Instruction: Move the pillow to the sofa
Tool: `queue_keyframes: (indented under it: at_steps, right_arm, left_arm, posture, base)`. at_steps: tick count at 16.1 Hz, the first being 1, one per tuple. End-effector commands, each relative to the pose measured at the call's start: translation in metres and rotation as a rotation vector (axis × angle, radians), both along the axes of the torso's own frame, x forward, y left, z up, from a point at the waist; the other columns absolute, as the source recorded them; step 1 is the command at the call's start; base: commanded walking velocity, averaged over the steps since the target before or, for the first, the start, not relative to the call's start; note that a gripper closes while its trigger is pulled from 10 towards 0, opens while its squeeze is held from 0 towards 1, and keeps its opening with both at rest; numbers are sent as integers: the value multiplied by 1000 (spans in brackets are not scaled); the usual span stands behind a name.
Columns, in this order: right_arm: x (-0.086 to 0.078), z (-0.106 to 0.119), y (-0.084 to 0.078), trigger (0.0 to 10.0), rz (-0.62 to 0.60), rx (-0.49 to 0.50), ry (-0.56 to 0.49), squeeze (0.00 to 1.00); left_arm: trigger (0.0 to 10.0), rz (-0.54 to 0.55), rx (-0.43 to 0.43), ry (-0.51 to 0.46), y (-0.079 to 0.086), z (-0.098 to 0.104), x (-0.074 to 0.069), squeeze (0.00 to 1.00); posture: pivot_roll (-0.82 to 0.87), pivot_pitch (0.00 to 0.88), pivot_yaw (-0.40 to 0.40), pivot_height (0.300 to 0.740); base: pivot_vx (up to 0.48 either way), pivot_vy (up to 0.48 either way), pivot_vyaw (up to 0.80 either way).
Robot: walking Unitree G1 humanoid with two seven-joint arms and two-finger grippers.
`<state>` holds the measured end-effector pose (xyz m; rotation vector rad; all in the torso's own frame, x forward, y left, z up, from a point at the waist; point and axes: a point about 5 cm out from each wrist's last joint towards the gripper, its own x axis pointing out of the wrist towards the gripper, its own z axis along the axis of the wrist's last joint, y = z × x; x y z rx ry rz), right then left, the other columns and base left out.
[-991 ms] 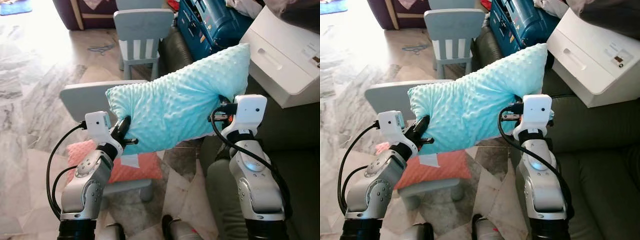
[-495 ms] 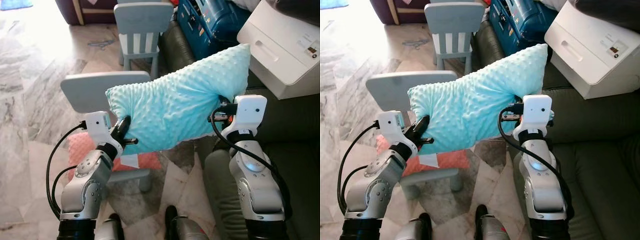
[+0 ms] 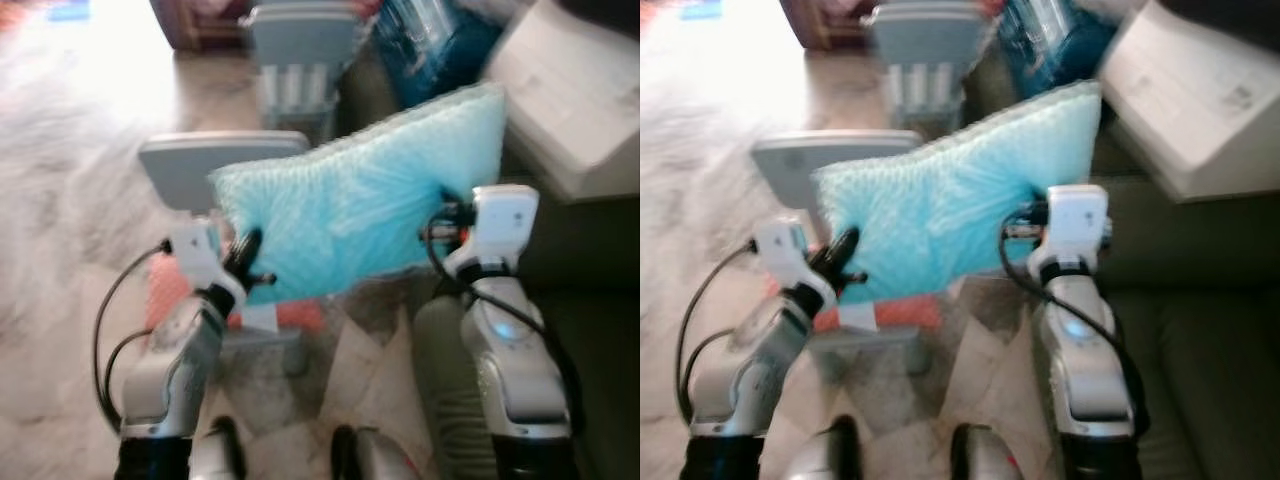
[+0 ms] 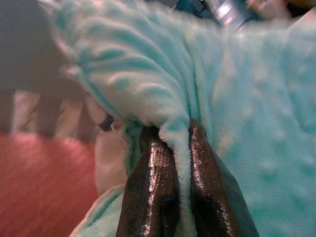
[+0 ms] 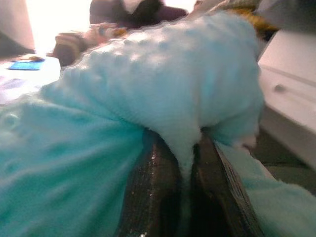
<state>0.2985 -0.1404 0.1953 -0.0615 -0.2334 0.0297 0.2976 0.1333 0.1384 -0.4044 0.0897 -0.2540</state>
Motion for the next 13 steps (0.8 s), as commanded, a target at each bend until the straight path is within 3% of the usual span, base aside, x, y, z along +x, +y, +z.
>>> queue_keyframes:
  at_steps: [1, 7, 13]
  right_arm:
    - [-3, 2, -4, 10000, -15, 6, -19, 0]
    - [-3, 2, -5, 10000, -14, 5, -18, 0]
    - [-3, 2, -5, 10000, -14, 2, -16, 0]
  left_arm:
    - [10000, -33, 0, -12, -7, 4, 0, 0]
    - [10000, -35, 0, -6, -7, 3, 0, 0]
    - [10000, -29, -4, -9, -7, 3, 1, 0]
  posture:
    - [-133, 201, -50, 740]
    - [-133, 202, -52, 740]
    - [-135, 200, -52, 740]
  base:
    - [0, 0, 0]
    - [-241, 0, 0]
    - [0, 0, 0]
